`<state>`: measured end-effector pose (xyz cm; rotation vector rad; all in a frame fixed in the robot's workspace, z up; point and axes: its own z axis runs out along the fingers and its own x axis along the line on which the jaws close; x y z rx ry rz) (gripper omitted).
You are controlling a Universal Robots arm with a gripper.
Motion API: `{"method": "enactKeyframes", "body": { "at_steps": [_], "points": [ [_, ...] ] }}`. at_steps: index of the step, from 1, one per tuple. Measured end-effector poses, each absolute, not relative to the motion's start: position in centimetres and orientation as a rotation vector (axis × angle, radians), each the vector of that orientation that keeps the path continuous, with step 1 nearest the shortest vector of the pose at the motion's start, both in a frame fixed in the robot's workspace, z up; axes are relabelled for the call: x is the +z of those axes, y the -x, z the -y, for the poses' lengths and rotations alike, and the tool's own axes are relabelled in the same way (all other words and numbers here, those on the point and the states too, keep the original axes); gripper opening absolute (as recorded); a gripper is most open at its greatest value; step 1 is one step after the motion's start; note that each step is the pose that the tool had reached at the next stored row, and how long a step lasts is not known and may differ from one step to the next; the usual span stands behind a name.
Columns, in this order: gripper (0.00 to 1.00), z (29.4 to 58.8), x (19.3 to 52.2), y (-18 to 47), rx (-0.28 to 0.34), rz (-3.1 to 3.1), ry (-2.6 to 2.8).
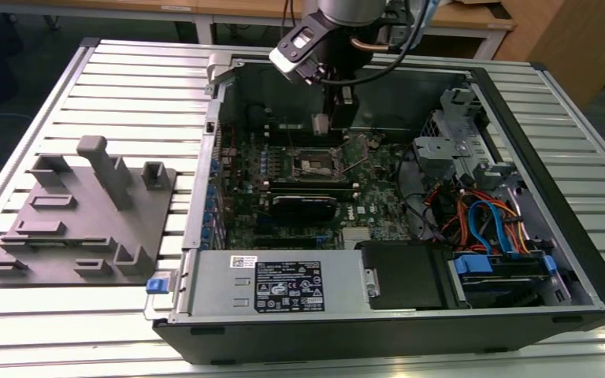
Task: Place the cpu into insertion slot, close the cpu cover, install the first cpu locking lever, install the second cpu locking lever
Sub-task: 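Place the cpu into insertion slot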
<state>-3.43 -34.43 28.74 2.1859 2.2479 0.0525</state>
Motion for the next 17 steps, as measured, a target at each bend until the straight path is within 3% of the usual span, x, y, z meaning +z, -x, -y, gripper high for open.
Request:
{"method": "enactKeyframes", "body": {
  "at_steps": [17],
  "points": [
    [0.54, 34.4, 26.4, 3.4, 0.052, -2.248, -2.186]
  ]
}}
